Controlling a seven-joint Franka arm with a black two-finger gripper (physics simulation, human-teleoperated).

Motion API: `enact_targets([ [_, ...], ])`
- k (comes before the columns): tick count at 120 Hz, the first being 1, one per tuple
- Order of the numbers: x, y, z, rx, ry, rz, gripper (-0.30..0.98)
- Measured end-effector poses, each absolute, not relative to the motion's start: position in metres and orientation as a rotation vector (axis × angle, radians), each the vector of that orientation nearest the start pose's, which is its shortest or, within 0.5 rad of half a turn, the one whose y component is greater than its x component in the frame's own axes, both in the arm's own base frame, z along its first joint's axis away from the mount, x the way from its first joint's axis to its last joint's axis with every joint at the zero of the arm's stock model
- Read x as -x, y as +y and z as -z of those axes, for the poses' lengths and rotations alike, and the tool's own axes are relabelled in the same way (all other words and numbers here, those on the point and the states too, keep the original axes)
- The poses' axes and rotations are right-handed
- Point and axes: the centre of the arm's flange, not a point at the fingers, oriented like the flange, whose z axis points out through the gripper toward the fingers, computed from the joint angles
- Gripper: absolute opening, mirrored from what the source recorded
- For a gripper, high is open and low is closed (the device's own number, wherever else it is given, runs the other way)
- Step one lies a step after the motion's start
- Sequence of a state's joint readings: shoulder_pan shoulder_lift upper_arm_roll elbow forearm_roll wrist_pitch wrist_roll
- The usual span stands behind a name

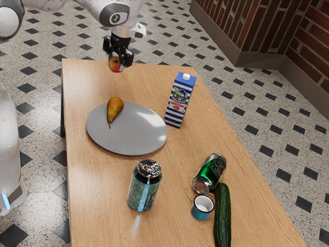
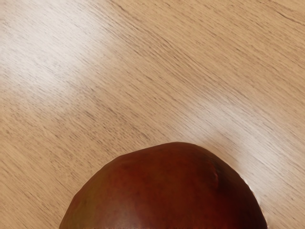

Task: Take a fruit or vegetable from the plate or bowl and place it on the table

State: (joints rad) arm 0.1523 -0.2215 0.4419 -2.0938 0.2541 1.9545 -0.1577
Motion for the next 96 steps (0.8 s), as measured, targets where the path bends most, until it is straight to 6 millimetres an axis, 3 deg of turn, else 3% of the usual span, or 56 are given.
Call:
enact_targets([
  [10, -0.404, 0.315, -0.501, 2.809, -0.959, 0.082, 0.35],
  [33, -0.43, 0.316, -0.448, 2.817, -0.945, 0.075, 0.34],
  [43, -0.428, 0.321, -0.433, 2.816, -0.977, 0.083, 0.34],
  [50, -0.424, 0.328, -0.429, 2.809, -1.007, 0.103, 0.34],
  [60, -0.423, 0.332, -0.427, 2.806, -1.025, 0.123, 0.5],
  [75, -0.431, 0.326, -0.432, 2.819, -1.0, 0.142, 0.6],
  [81, -0.444, 0.328, -0.47, 2.812, -0.986, 0.201, 0.62],
  [85, -0.462, 0.327, -0.532, 2.794, -0.97, 0.284, 0.63],
  [91, -0.479, 0.306, -0.622, 2.803, -0.937, 0.381, 0.64],
  [96, -0.48, 0.282, -0.675, 2.833, -0.909, 0.403, 0.65],
])
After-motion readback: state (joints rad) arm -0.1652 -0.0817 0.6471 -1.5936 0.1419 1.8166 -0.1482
